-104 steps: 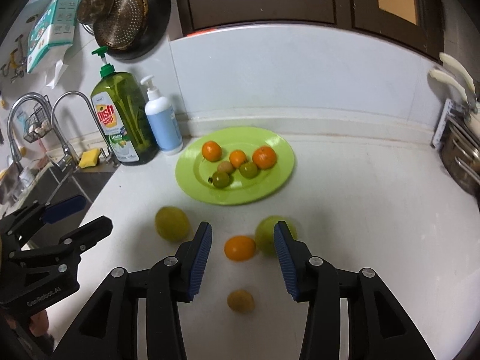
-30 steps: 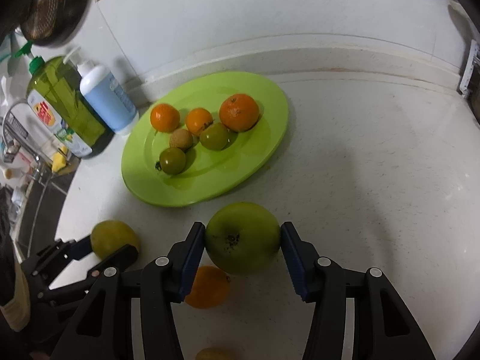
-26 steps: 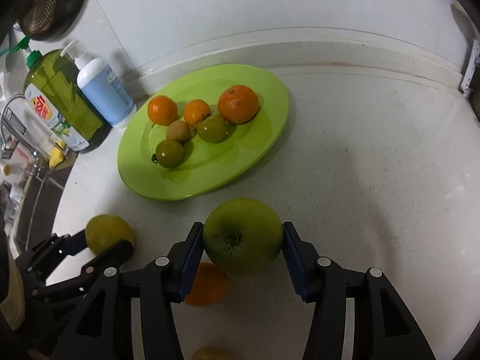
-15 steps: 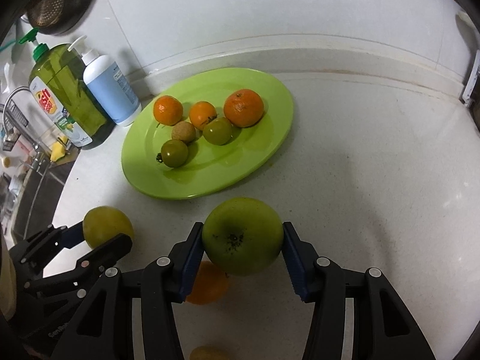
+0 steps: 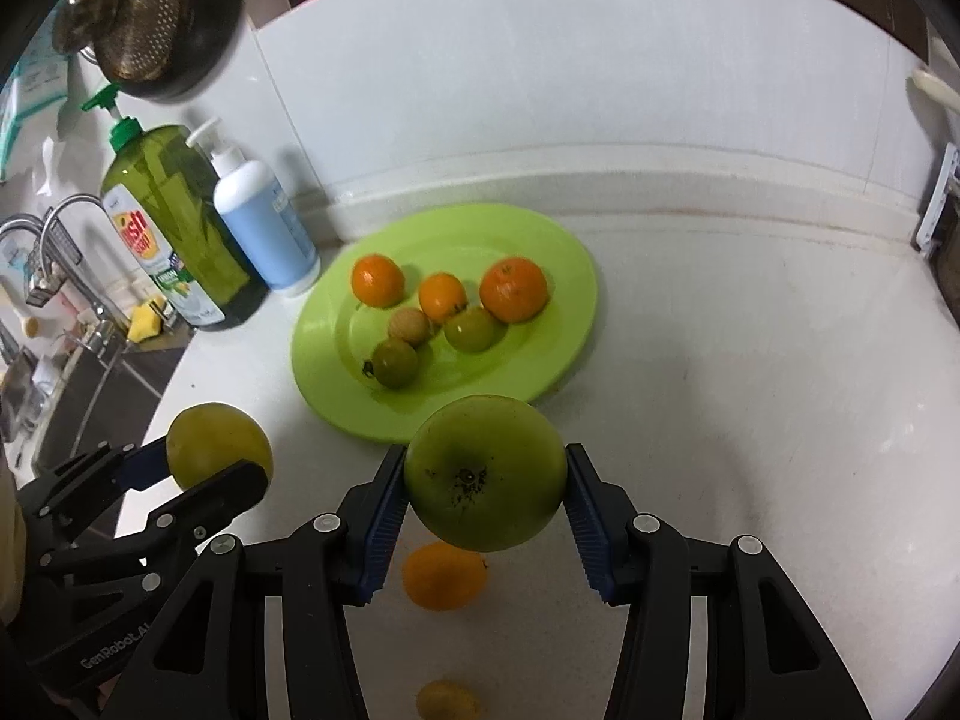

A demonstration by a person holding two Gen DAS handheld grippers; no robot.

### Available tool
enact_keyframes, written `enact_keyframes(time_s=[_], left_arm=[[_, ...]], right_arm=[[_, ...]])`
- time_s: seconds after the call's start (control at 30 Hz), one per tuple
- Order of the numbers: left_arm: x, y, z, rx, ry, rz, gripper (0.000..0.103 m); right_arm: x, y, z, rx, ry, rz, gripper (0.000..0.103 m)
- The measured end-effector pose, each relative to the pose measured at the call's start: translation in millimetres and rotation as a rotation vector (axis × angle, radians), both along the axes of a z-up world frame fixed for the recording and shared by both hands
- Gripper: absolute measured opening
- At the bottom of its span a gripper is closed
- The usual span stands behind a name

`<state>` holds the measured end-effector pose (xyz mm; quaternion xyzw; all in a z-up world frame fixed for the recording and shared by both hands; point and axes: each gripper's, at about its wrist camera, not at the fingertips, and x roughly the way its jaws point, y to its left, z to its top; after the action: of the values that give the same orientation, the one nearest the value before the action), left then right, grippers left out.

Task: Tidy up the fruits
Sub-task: 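Carry the pear in the left tool to the plate while the right tool carries the apple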

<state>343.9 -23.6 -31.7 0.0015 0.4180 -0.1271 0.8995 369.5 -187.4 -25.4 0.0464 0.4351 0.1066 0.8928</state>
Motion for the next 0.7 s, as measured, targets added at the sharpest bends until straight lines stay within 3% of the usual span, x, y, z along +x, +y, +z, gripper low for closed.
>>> enact_keyframes(time_s=[0.33, 0.7], left_arm=[[28, 1, 16, 0.015, -0.039, -0.013, 0.048], [91, -2, 23, 0.023, -0.032, -0.054, 0.048]], right_arm=[[21, 5, 14, -0.012, -0.040, 0.017, 0.052], [72, 5, 25, -0.024, -0.057, 0.036, 0.052]])
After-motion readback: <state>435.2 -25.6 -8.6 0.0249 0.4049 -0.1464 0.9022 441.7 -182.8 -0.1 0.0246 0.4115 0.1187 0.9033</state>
